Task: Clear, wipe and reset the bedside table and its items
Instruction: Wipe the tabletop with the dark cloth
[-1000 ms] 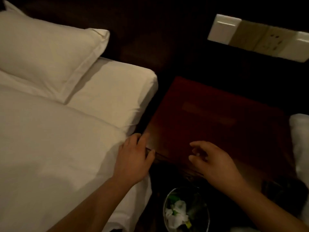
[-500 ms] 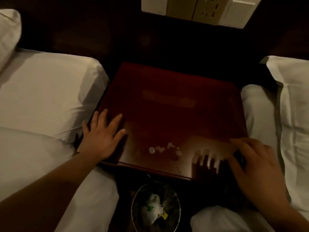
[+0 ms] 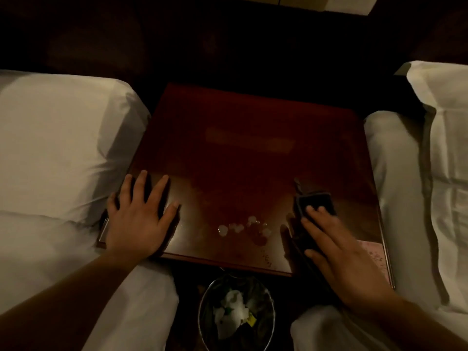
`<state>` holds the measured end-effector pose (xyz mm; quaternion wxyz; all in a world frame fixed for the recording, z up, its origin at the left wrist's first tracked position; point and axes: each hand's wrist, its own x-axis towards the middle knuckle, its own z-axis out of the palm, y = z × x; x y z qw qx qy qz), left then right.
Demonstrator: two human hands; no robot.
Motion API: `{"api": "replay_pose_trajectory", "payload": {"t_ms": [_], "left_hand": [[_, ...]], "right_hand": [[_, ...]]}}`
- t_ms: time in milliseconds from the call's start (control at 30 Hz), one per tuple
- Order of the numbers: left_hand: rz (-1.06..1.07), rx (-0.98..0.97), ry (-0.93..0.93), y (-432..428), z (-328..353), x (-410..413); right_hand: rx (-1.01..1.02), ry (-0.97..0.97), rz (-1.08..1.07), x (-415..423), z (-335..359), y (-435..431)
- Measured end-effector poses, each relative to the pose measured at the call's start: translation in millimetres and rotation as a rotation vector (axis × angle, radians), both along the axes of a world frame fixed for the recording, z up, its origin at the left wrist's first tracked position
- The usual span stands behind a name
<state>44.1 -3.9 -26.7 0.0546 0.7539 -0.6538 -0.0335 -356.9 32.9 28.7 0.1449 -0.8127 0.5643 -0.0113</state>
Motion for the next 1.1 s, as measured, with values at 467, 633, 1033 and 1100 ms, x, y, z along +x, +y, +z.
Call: {"api": "replay_pose_trajectory", "payload": {"t_ms": [467,633,1033,1100], "left_hand": [[0.003,-0.021,-0.013,-6.5,1.4,0.7],[0.01,-0.024,-0.02,-2.7,-3.2,1.1],[0.012,-0.052,-0.025,-2.8,-6.5,3.6],[0.01,-0.051,-0.025,-5.8,-6.6,4.8]], "right_hand": [[-0.107,0.167,0.266,51.4,-21.9,-2.9],[-0.197,0.241,0.024,36.8,-28.2,-56.3],[-0.121,0.189,0.205,51.3,-25.2,-40.2],[-0.151,0.257,-0.011,28.1,-26.8,-88.2]]}}
